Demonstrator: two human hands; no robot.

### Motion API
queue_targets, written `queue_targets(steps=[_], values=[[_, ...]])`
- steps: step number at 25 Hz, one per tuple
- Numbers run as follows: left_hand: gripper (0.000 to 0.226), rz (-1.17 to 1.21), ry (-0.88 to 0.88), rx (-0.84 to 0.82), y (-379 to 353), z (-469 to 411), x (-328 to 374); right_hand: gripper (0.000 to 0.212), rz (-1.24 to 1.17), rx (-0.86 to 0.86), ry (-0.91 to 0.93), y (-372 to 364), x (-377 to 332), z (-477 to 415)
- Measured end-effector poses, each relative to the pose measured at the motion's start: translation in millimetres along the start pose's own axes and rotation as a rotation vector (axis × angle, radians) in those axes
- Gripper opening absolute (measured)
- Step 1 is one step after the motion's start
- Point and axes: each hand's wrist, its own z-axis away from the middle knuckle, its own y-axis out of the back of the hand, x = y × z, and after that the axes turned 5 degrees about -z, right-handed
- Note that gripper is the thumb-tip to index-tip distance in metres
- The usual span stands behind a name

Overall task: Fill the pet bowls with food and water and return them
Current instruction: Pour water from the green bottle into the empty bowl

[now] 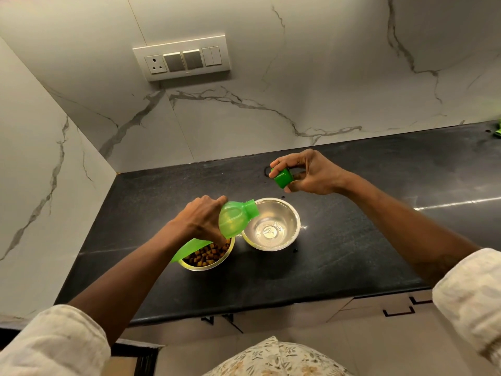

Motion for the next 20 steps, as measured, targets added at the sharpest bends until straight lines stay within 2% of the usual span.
queue_targets(steps=[20], values=[[0.102,-0.078,-0.02,-0.056,5,-7,4,0.049,-0.005,0.032,0.01,4,12,3]])
